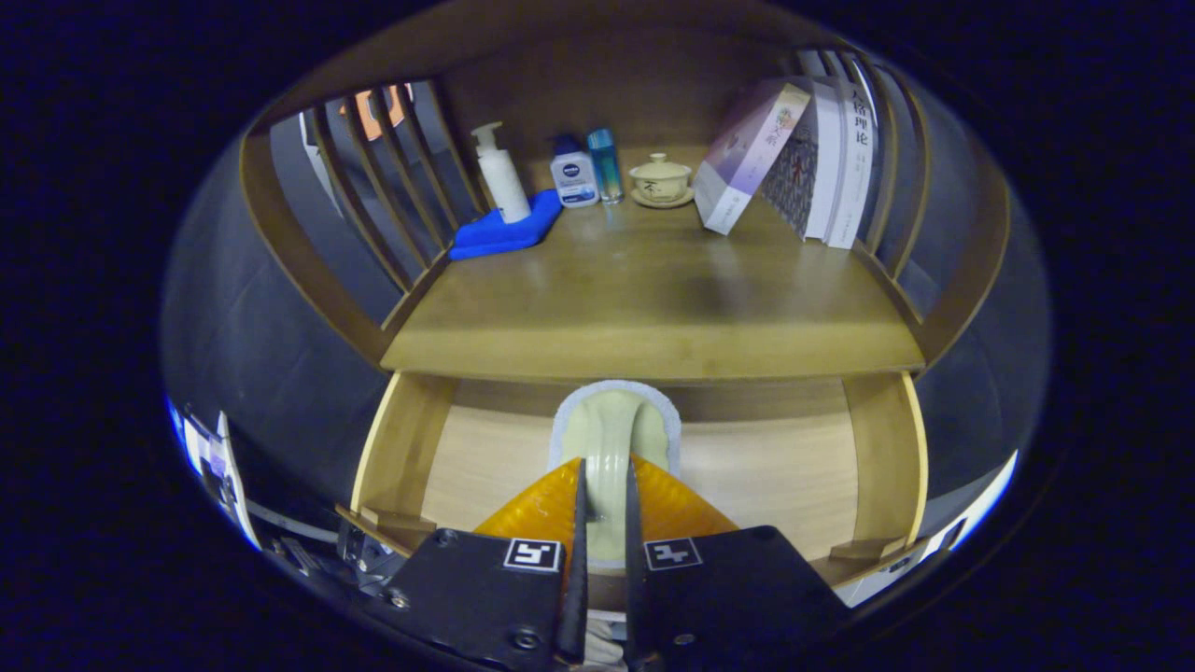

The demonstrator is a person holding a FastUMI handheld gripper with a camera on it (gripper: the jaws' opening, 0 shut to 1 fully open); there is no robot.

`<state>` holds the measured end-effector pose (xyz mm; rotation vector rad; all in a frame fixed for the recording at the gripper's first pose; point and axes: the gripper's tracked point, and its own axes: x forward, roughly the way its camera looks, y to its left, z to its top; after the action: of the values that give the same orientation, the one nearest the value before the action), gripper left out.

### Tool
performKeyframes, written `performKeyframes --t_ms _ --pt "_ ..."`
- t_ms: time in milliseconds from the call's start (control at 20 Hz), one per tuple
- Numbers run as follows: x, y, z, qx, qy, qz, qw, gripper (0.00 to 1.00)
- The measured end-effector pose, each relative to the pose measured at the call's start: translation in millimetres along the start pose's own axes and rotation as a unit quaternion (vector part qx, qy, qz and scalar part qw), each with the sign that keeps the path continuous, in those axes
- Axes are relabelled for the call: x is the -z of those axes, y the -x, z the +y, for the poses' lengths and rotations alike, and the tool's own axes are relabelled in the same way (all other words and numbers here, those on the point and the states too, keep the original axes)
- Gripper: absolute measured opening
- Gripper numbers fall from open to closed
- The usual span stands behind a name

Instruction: Pull open the drawer, take out the items inside it, and place them on the countertop above the cabinet.

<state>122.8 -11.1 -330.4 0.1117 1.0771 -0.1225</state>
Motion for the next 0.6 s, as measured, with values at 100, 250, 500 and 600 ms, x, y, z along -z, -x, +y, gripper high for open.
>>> performKeyframes --t_ms 100,250,500,600 --pt "-21 -1 -3 0.007 -0.001 -0.012 1.000 0.19" --pt "-49 -3 -8 0.020 0.004 -0.026 0.999 0.20" --pt "-82 -23 -14 0.034 0.005 -0.031 0.999 0.19" --pt "-98 -33 -17 0.035 -0.004 -0.033 0.999 0.19"
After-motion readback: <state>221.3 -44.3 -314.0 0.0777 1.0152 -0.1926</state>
